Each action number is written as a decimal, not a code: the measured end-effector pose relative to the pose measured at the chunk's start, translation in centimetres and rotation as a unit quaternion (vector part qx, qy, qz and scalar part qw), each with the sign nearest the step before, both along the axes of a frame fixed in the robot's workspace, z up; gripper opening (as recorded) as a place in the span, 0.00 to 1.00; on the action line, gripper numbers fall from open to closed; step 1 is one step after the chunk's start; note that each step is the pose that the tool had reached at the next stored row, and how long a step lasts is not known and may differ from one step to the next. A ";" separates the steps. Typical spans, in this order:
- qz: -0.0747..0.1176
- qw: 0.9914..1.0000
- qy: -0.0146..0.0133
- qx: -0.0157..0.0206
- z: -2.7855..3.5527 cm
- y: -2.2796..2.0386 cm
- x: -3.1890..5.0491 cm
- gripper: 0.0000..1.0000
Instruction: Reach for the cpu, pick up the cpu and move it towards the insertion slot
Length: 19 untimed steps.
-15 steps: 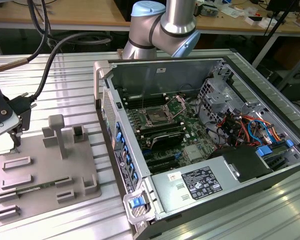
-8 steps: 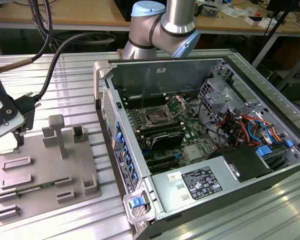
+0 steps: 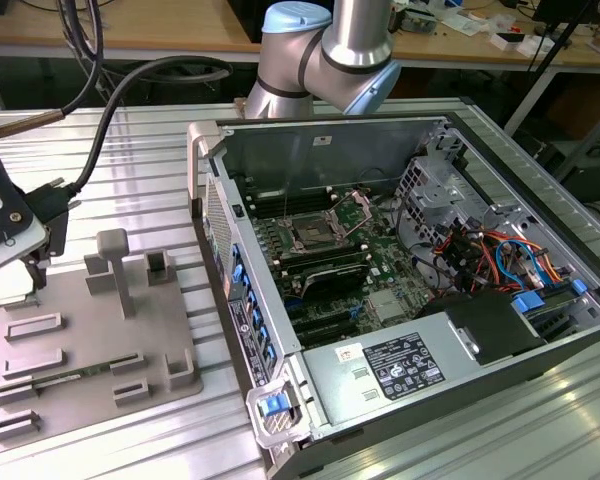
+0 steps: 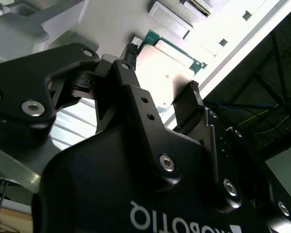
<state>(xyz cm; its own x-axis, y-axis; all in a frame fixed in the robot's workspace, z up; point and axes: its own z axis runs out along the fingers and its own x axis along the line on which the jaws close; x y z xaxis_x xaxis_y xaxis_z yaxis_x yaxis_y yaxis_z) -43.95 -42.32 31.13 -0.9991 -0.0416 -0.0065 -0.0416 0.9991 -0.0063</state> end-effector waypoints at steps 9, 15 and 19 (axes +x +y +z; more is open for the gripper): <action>0.000 1.000 0.000 0.000 0.27 0.00 0.35 0.55; 0.000 1.000 0.001 0.000 0.27 0.00 1.20 0.55; 0.000 1.000 0.001 0.000 0.51 0.00 1.23 0.55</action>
<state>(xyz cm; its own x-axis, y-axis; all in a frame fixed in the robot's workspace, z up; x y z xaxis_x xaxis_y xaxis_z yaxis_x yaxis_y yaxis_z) -42.71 -42.31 31.64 -0.9991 -0.0417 -0.0053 -0.0416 0.9991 -0.0063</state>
